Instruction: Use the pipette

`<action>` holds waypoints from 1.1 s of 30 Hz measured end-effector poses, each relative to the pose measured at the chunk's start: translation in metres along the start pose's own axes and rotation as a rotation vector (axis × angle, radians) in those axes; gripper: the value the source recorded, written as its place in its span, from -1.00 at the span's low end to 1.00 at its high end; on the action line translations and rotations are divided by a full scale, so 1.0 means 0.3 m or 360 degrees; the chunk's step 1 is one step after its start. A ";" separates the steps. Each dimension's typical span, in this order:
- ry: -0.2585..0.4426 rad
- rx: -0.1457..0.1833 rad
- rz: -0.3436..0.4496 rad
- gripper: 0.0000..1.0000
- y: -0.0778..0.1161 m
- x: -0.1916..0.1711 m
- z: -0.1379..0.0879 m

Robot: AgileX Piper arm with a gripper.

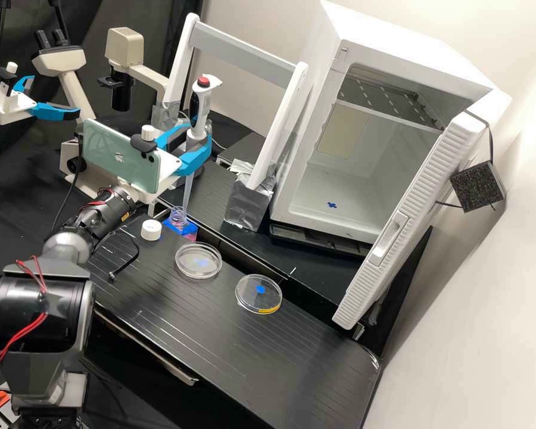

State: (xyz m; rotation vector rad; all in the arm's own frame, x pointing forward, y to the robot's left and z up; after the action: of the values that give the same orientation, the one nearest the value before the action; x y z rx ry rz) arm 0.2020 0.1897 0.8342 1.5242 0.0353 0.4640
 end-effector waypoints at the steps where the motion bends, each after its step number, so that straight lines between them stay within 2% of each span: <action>1: 0.0010 -0.0003 0.0007 -1.00 0.005 0.000 -0.004; 3: 0.0048 -0.0003 0.0020 -1.00 0.021 -0.003 -0.013; 6: 0.0107 -0.0032 -0.0022 -1.00 0.050 -0.005 -0.020; 11: 0.0206 -0.0015 -0.0124 -1.00 0.122 -0.019 -0.021; 14: 0.0251 -0.0041 -0.0130 -1.00 0.157 -0.043 -0.003; 17: 0.0296 -0.0041 -0.0121 -1.00 0.186 -0.084 0.024; 18: 0.0305 -0.0027 -0.0109 -1.00 0.196 -0.097 0.032; 20: 0.0304 -0.0044 -0.0094 -1.00 0.210 -0.122 0.061; 21: 0.0302 -0.0023 -0.0087 -1.00 0.217 -0.131 0.071; 23: 0.0282 -0.0021 -0.0080 -1.00 0.231 -0.149 0.102; 25: 0.0250 -0.0045 -0.0080 -1.00 0.244 -0.163 0.135; 28: 0.0186 -0.0006 -0.0065 -1.00 0.266 -0.188 0.180; 32: 0.0145 0.0010 -0.0017 -1.00 0.291 -0.217 0.229; 33: 0.0144 -0.0007 -0.0003 -1.00 0.297 -0.222 0.236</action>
State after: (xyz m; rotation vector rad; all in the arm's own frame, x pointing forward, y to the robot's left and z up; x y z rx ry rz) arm 0.1388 0.0997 0.9070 1.4983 0.1063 0.5308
